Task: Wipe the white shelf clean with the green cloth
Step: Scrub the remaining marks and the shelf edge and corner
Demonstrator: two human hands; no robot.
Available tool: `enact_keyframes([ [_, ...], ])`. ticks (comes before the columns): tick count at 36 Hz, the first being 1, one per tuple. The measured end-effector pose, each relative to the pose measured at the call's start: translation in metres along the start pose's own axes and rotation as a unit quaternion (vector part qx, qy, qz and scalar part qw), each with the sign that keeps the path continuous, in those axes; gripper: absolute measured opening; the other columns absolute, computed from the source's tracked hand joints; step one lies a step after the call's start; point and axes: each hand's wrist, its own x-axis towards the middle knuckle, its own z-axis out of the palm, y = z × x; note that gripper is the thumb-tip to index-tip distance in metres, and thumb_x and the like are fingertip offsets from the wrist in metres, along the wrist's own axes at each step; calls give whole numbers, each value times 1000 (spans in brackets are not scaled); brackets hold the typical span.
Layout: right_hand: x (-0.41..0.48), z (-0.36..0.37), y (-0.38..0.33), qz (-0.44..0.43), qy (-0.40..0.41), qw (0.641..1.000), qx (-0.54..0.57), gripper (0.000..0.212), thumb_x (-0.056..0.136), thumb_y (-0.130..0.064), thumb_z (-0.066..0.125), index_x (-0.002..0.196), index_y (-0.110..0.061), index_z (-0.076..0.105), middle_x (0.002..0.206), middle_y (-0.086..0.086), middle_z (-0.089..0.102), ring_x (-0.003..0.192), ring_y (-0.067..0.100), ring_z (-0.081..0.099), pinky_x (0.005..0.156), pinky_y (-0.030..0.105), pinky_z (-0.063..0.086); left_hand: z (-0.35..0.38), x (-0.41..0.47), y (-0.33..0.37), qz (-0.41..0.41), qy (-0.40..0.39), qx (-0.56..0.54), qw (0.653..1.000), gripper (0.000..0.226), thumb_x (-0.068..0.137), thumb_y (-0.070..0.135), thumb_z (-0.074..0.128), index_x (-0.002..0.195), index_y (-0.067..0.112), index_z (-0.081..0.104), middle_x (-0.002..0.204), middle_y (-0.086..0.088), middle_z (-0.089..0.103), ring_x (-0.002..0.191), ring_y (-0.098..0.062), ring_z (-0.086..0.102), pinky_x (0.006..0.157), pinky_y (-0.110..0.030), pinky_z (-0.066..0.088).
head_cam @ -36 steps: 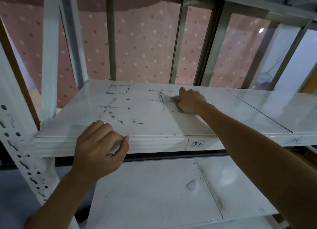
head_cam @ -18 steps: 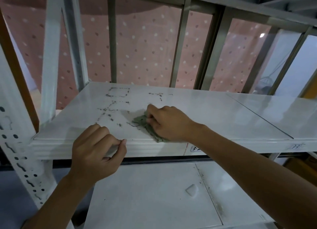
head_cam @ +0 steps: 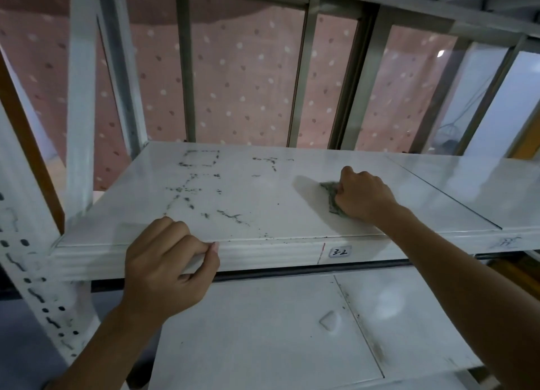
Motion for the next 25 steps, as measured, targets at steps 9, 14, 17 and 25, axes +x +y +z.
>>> enact_keyframes([
  [9,95,19,-6,13,-15,1000,-8,41,101,-33,40,130,-4,44,121,22,60,107,39,59,80,41,47,1,0,1,-5,-9,10,1000,36,82,1,76,51,4,58,53,-6,52,48,-27,43,56,-33,34],
  [14,141,30,-31,-31,-26,999,-6,43,103,-40,37,130,-7,42,116,17,63,98,34,60,74,40,46,-1,1,4,0,-14,21,1000,37,83,3,75,50,3,58,54,-6,55,48,-28,45,59,-32,35],
  [17,160,34,-45,-70,-32,997,-23,41,103,-38,38,132,-9,40,111,15,62,86,30,54,70,40,44,-2,1,5,-9,-16,24,1000,37,82,2,75,50,3,57,54,-7,54,48,-29,46,58,-34,37],
  [25,174,39,-86,-211,-32,977,7,27,104,-38,33,115,-15,43,93,15,63,80,32,58,72,41,51,-1,1,9,-31,-18,27,999,39,84,3,74,50,4,55,53,-7,51,50,-28,43,54,-39,37],
])
